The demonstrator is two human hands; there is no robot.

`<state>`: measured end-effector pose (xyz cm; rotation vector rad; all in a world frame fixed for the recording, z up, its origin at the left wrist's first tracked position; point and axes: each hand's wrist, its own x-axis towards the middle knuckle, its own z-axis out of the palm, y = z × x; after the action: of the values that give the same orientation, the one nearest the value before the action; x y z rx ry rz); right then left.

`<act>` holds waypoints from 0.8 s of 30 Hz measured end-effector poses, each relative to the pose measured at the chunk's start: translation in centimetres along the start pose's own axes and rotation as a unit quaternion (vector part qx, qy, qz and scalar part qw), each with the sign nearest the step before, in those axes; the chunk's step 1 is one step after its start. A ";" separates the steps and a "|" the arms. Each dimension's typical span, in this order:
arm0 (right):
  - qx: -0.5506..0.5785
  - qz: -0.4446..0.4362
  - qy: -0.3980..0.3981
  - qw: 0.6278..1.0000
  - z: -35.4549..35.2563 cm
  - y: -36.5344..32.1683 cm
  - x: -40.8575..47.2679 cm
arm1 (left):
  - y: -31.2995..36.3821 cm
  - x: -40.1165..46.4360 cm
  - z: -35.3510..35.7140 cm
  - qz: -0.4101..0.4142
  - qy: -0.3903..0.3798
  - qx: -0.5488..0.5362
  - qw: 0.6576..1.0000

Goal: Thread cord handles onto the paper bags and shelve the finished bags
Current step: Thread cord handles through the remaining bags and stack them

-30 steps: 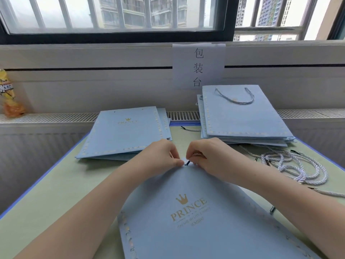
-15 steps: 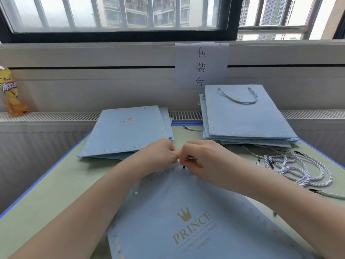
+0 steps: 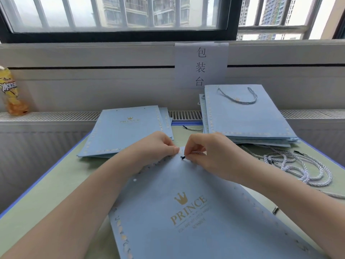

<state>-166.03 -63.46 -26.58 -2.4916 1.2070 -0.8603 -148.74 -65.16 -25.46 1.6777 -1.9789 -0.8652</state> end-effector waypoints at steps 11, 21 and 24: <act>-0.078 -0.036 0.019 0.996 0.3 0.3 0.2 | -0.8 0.1 -0.2 0.002 -0.022 -0.093 0.995; -0.108 -0.079 0.020 0.991 0.6 -0.3 0.0 | -0.6 -0.1 -0.5 0.002 -0.037 -0.160 0.986; -0.080 -0.053 0.031 0.995 0.4 -0.4 0.0 | -0.5 -0.1 -0.9 -0.041 -0.070 -0.223 0.971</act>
<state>-165.51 -63.22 -26.69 -2.6957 1.2178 -0.9068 -147.77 -65.24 -25.15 1.4743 -1.6418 -1.3734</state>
